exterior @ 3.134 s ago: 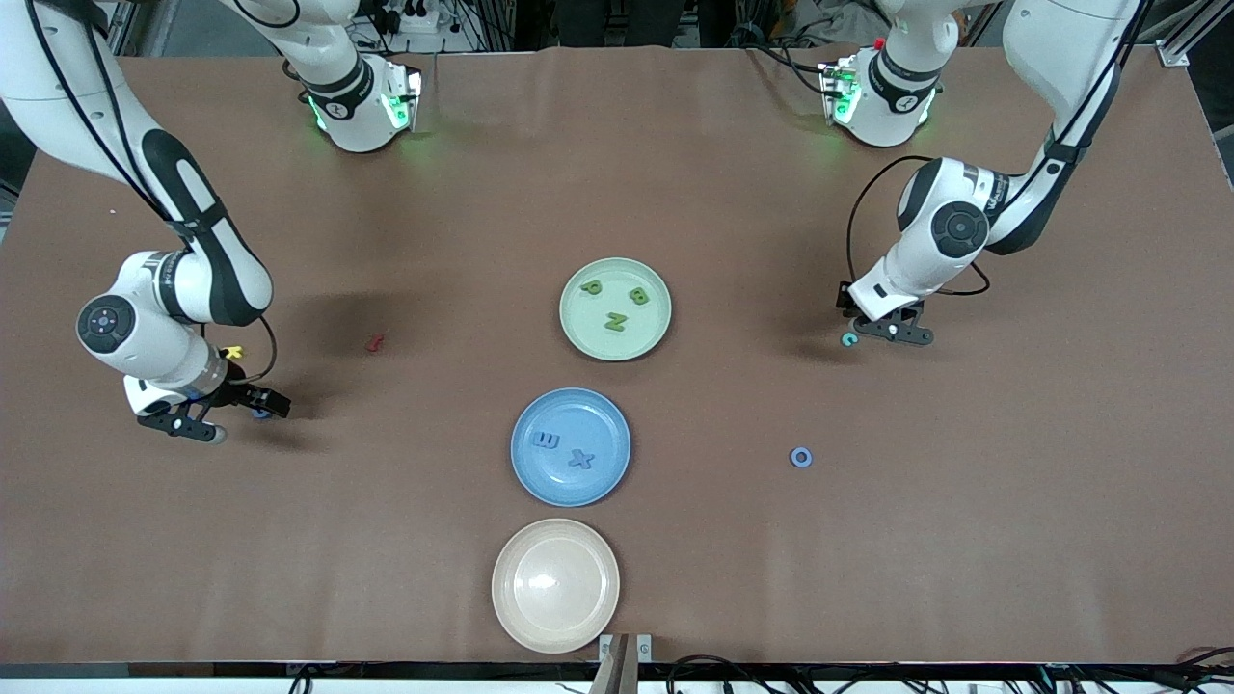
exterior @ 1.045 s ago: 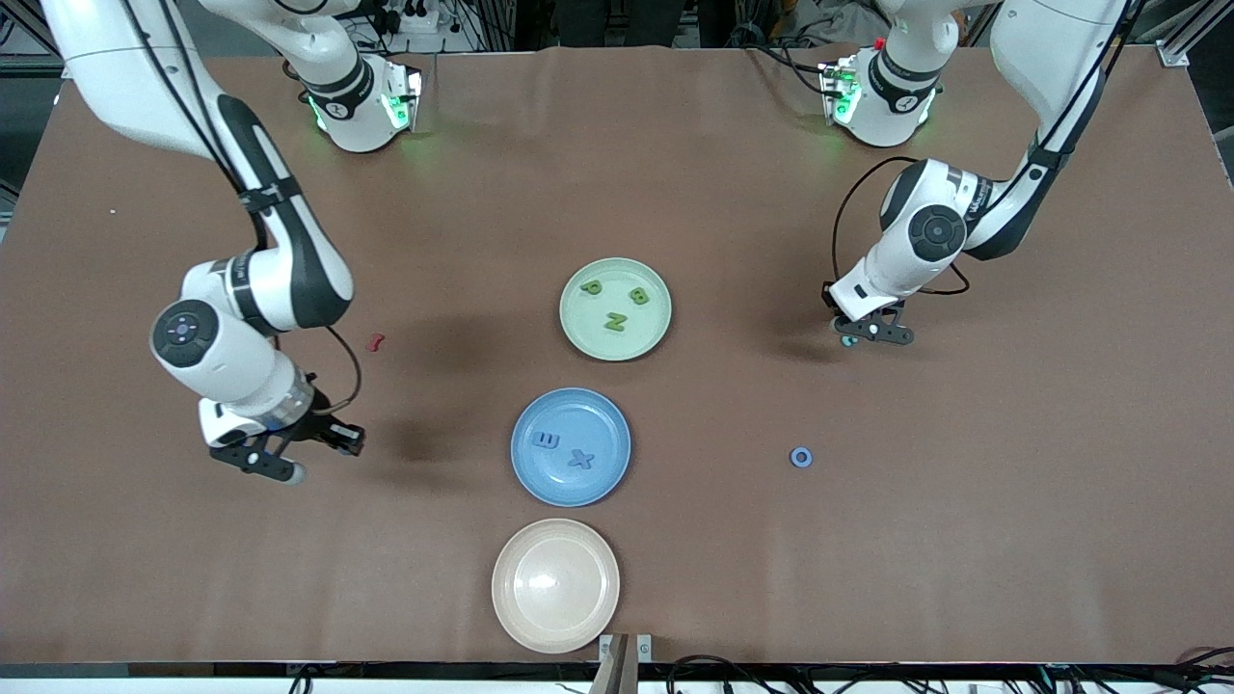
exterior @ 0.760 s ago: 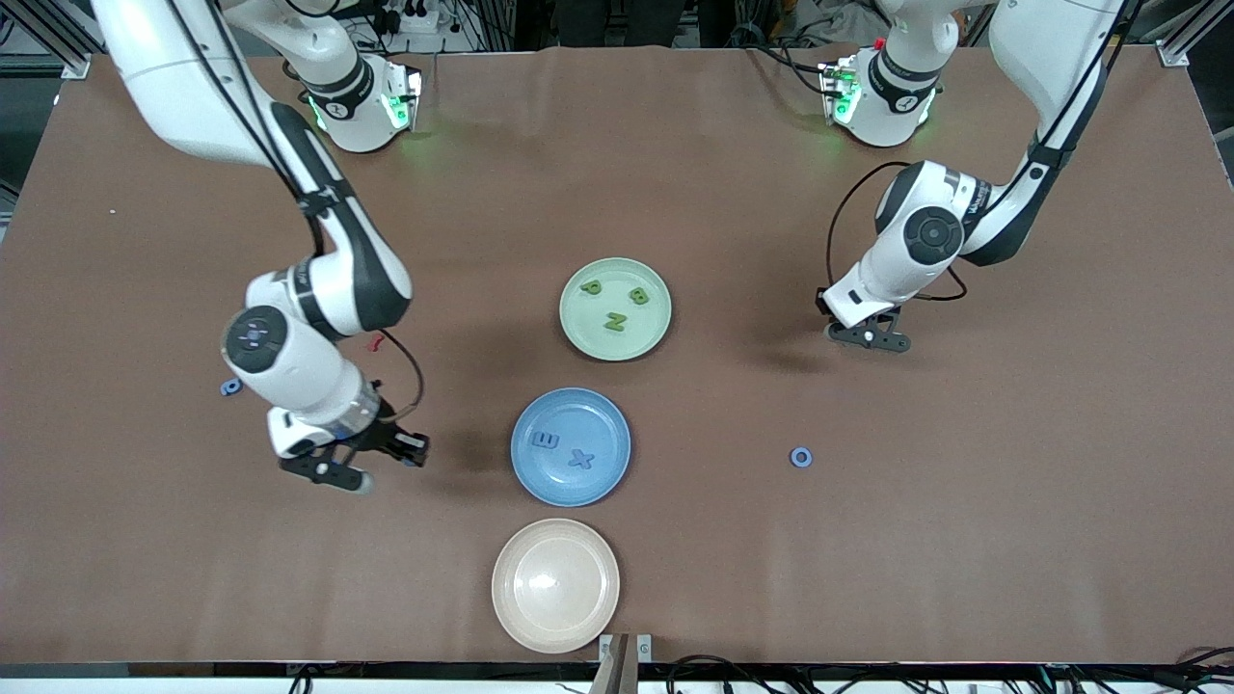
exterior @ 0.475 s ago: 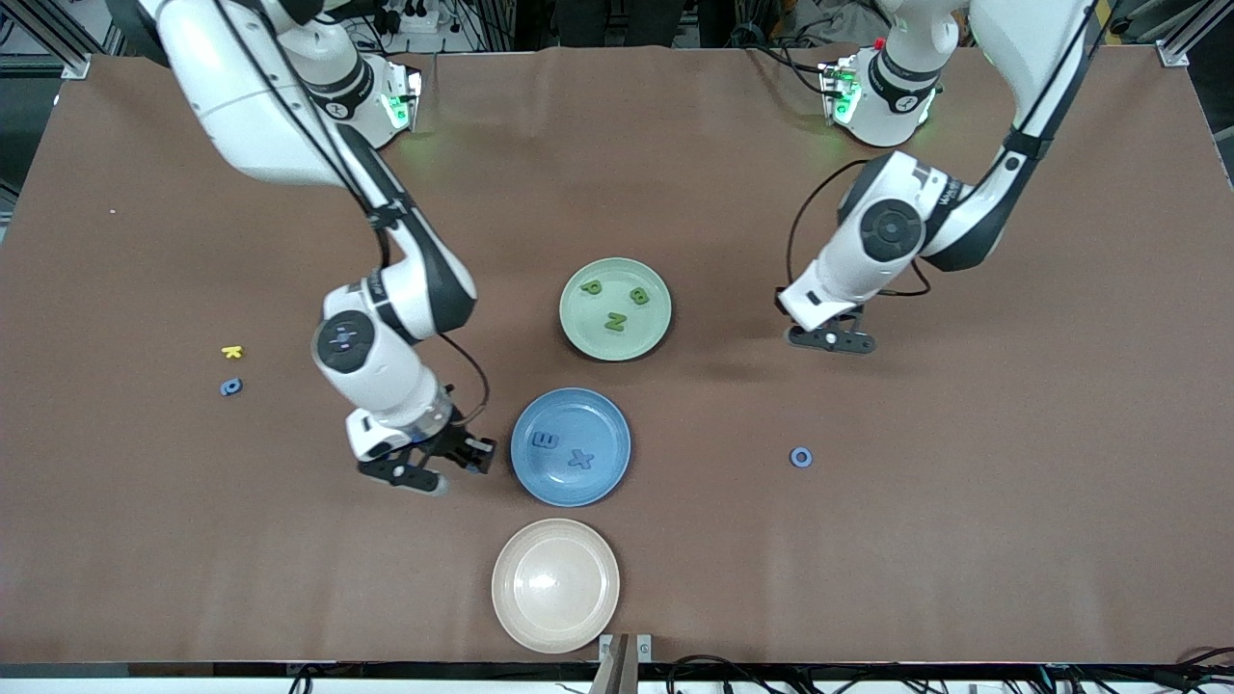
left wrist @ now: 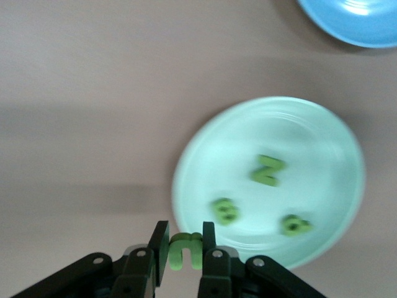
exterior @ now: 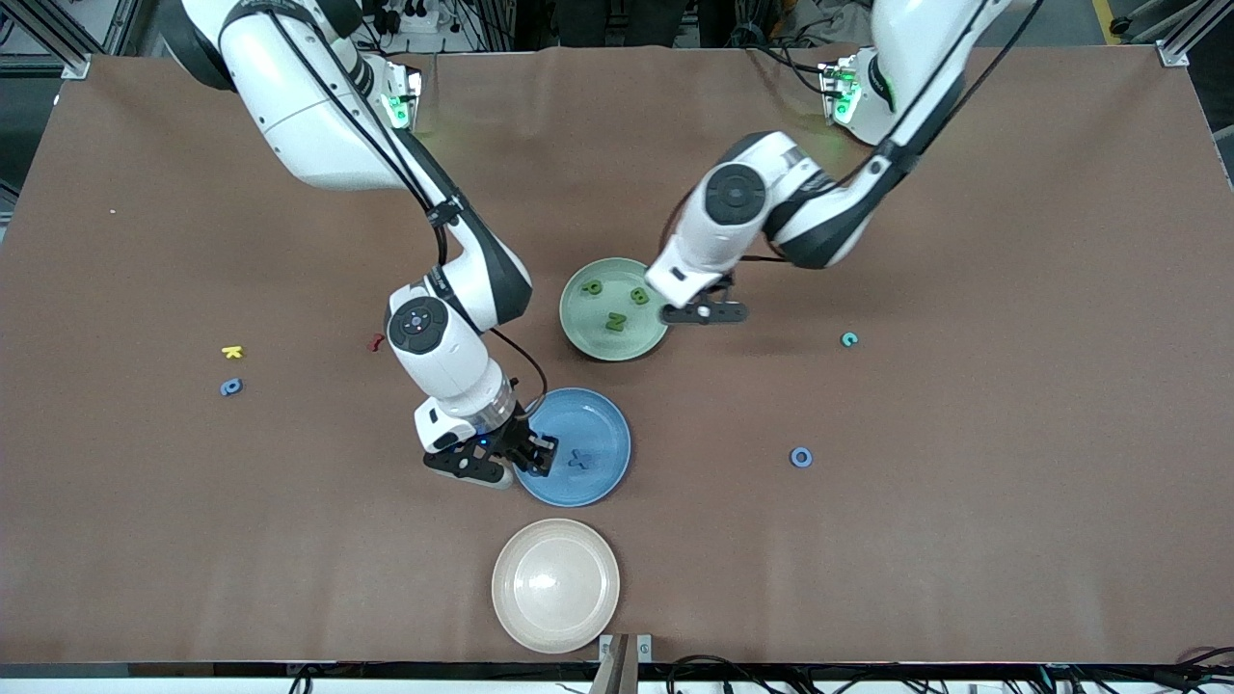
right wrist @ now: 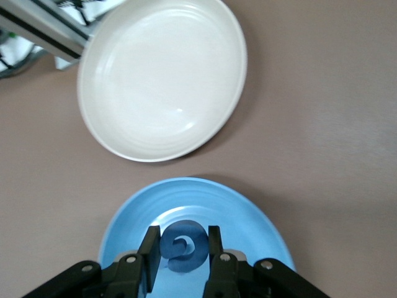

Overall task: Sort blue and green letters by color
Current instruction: 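Place the n on the green plate while the right gripper places the G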

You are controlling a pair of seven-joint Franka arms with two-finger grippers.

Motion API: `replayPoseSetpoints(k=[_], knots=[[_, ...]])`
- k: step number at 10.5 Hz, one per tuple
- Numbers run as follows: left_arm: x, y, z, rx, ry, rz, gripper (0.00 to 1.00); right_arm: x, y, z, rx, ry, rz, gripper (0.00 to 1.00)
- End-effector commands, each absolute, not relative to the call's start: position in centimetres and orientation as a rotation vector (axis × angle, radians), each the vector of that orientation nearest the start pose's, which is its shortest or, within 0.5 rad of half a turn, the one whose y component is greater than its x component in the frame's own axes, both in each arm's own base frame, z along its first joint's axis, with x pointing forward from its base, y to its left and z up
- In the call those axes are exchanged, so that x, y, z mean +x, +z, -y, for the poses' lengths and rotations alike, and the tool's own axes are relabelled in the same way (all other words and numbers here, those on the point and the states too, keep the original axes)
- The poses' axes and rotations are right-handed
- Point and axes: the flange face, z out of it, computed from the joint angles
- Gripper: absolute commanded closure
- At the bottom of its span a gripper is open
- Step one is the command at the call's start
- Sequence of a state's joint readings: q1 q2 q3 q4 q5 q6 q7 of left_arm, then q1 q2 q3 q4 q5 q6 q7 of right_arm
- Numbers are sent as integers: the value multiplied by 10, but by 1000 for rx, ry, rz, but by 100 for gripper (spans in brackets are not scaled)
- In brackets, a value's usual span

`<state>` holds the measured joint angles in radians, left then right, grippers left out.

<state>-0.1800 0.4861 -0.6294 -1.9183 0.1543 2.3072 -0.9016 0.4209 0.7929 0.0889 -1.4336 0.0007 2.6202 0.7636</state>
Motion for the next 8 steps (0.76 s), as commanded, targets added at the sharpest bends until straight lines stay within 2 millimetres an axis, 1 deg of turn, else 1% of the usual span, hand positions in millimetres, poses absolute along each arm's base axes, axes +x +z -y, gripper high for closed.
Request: replayPoseSetpoints(k=[1,2,3,4,5,6,7,8], knots=[[458,267,495,-3275,265,246,96,672,271,-381,-2729,-427,-481,0],[463,260,500,-3274,263,262,70,672,273,-381,-2722,-419,-528,0],[461,259,505,-3272,261,267,1,672,272,-379,-2730,-418,-528,0],[465,264,504,-3275,249,295,0,674,271,-373,-2741,-415,-530,0],[481,279,499,-3295,211,325,0,676,274,-364,-2753,-405,-542,0],[497,299,489,-3304,151,351,0,682,275,-337,-2792,-383,-543,0],[509,321,480,-3304,69,346,0,685,275,-312,-2829,-374,-504,0],[522,344,468,-3285,-35,319,0,689,276,-278,-2854,-373,-498,0]])
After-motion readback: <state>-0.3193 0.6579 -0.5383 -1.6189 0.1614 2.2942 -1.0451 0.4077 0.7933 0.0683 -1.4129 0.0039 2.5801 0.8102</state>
